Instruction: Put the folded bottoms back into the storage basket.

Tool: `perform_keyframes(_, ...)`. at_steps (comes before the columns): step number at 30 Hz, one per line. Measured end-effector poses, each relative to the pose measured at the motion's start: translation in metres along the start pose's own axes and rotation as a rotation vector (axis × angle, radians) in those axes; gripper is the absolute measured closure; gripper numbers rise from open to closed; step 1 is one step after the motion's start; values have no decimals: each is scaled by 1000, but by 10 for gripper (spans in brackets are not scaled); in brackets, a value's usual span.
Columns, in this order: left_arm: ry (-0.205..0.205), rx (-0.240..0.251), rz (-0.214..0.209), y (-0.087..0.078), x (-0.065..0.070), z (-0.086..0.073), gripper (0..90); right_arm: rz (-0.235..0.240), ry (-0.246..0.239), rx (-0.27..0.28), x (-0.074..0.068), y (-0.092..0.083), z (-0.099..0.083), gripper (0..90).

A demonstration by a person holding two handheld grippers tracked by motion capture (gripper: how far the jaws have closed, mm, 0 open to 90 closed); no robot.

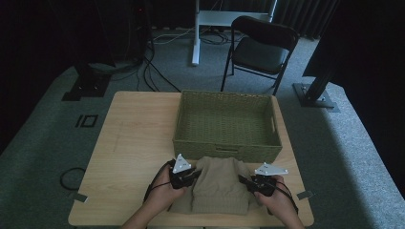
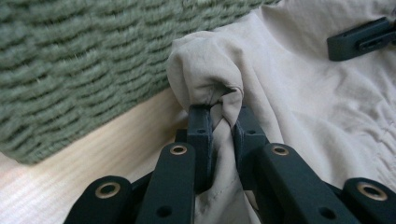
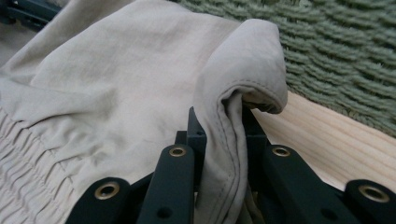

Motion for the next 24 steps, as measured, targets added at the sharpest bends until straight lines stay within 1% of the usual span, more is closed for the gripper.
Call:
perform_keyframes(3,0,9,0,-2,0,3,816,8,5,14,-2,-2,3,799)
perform_keyframes(5,-7,18,-7,-5,0,7,816,11,2,17,-2,-4,5,799)
perform_keyframes(6,-18,32,-18,-7,0,10,816,15,2,24,-4,-6,7,800)
perform_keyframes(8,-14,37,-16,-8,-1,13,816,18,-1,33,-5,-9,10,800)
perform_keyframes(12,-13,46,-24,-10,0,18,816,33,10,48,-7,-14,16,800)
perform_keyframes(14,-15,50,-26,-12,-1,21,816,32,7,56,-7,-16,19,800)
perform_keyframes(24,-3,87,-18,-22,-5,42,816,41,-7,94,-11,-29,40,801)
Point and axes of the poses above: each handheld gripper's, and its own axes: y roughly forward along the jaws, z roughly out of its top, x roughly to its right, the point moved 10 cm from there along y, roughly forward along the jaws, and after that the axes turned 14 degrees about z, right-handed, at the moved point
